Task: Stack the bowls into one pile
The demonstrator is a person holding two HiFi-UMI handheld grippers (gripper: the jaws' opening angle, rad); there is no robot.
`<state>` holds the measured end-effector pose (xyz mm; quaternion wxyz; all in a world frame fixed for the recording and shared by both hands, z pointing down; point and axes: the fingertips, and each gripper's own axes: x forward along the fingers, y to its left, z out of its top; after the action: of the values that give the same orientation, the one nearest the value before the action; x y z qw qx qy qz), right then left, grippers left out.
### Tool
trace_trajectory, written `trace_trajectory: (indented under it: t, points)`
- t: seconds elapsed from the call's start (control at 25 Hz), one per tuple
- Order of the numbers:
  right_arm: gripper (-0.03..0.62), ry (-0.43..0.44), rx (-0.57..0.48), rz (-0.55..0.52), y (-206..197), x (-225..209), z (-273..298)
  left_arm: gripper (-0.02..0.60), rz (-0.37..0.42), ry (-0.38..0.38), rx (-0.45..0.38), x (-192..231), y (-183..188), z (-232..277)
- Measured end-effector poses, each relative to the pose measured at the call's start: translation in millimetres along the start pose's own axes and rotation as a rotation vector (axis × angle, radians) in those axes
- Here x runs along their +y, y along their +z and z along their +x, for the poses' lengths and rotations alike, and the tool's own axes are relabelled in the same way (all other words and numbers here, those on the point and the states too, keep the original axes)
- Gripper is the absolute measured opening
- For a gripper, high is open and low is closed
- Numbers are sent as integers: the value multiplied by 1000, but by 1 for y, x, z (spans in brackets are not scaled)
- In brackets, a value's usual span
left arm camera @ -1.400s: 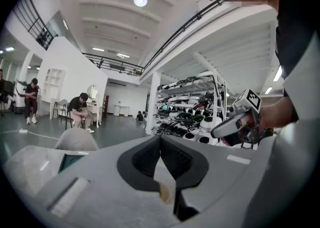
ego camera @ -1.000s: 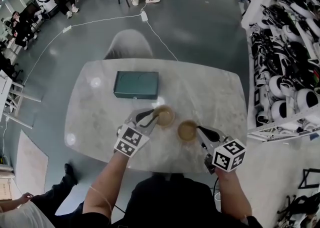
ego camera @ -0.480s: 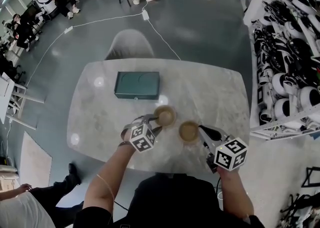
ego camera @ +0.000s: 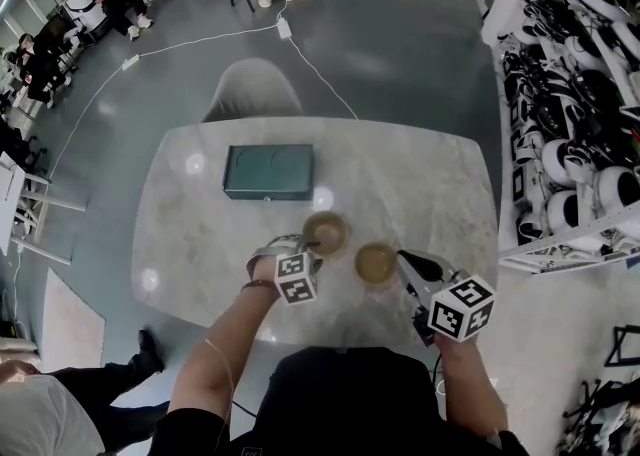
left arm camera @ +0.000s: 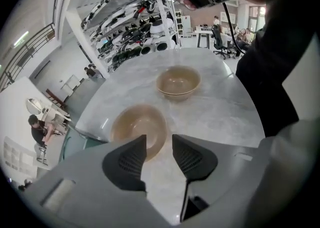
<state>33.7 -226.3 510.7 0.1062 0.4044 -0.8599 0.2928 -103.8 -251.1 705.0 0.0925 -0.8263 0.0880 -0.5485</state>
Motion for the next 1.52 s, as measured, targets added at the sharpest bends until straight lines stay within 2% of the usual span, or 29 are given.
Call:
trace_trajectory:
  t: [0.24,0.32,0.4,0.56,0.84,1.08,1.32,1.52]
  points:
    - [3,-16,4,17,-6,-6,-3,158,91,-24,62,-6,-7,17]
    - [3,-24,4,22,-9,-6,-5,119,121,-26,77,-9,-9,21]
    - [3,-32,6,24,-13,-6,-5,54,145,-22,85,-11,-10,25]
    - [3,-47,7,25,-17,-3,-8,28,166,-2,77,-12,-7,25]
    - [3,-62,5,6,-16,25,-10,21,54,16,-14,-10,-3,-10]
    - [3,-112,-31,-73,-1,54,-15,21,-25,61,-76,0,-10,-55]
    - [3,-78,-33,-115,3,69,-16,21,-130,106,-132,8,-12,-93]
    - [3,-37,-45,-143,12,58,-29,21,-205,150,-145,11,2,-116]
